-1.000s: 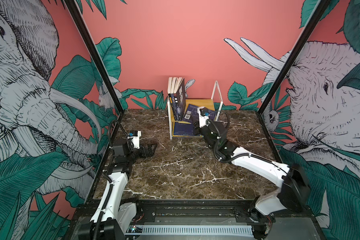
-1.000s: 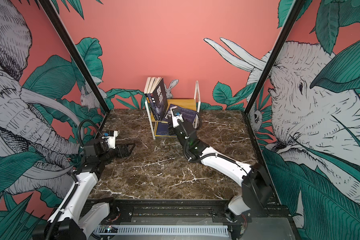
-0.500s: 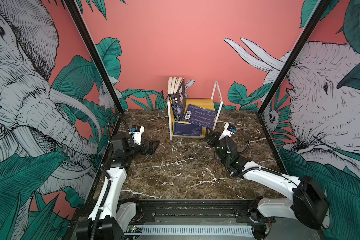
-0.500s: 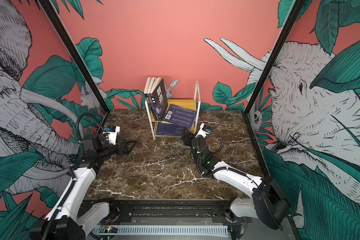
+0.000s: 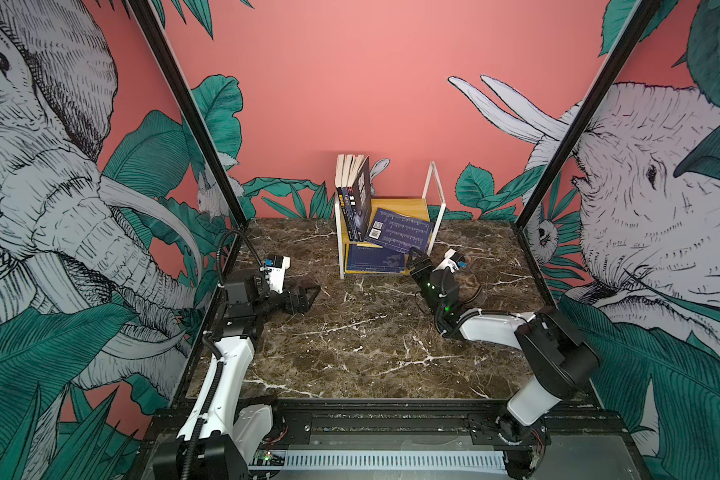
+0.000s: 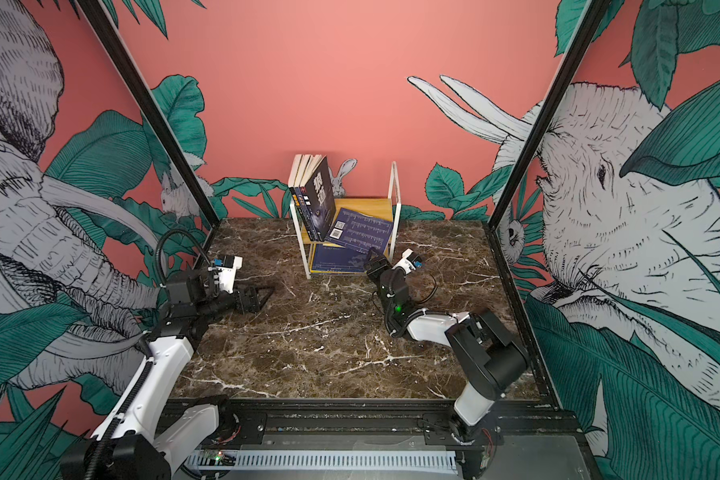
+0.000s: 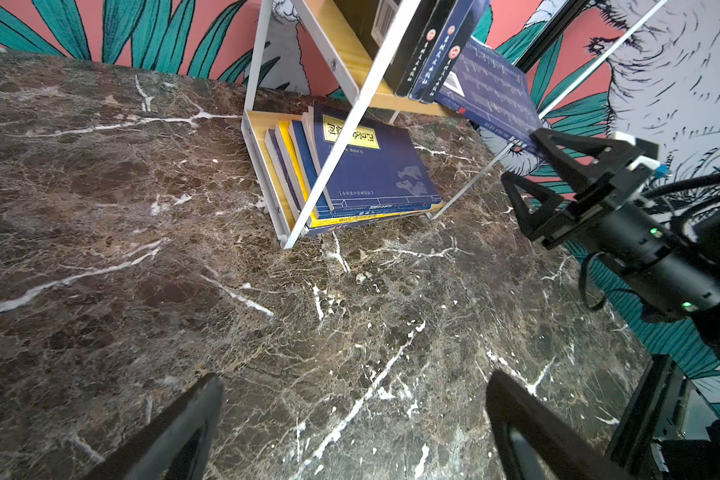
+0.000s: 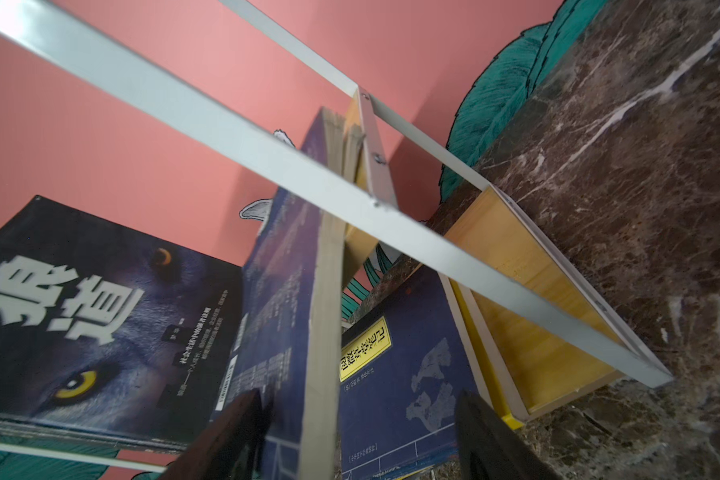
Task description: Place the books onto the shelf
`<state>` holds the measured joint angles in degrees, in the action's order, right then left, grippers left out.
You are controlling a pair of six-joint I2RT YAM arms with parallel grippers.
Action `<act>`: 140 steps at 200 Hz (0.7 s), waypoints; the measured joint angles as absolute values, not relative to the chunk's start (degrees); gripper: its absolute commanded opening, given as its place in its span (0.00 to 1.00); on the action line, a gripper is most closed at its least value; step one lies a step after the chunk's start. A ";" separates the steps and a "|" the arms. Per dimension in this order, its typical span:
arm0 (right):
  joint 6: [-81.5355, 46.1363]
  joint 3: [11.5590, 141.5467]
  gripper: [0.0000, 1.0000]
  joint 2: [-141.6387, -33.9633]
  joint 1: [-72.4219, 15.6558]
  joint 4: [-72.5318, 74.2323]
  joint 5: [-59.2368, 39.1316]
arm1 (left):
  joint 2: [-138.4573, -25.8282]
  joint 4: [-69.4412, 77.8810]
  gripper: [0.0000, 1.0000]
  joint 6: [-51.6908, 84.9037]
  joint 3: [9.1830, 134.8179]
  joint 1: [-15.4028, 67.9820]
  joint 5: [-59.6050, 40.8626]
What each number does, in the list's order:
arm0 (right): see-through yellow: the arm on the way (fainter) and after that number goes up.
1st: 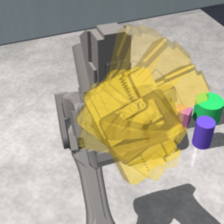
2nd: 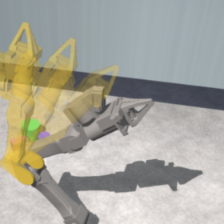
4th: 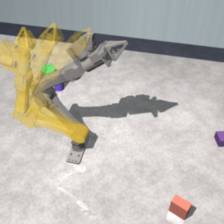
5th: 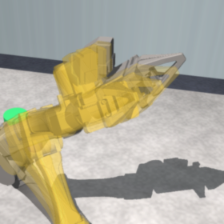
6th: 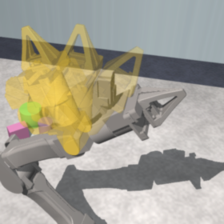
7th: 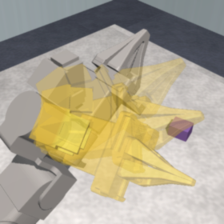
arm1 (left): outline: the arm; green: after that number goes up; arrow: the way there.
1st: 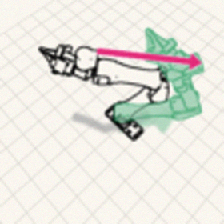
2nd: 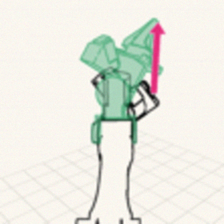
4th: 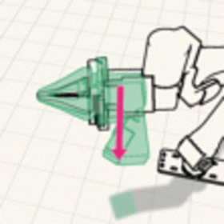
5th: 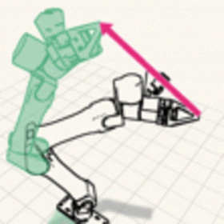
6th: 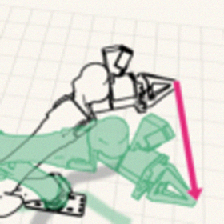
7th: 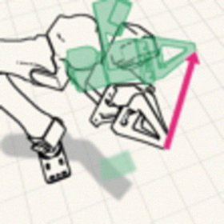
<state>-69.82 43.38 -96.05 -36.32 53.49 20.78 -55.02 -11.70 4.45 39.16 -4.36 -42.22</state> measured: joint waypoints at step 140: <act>-67.83 45.82 0.00 -84.77 -34.48 47.51 18.20 | -53.89 -11.66 0.99 4.43 38.30 -3.88 -42.28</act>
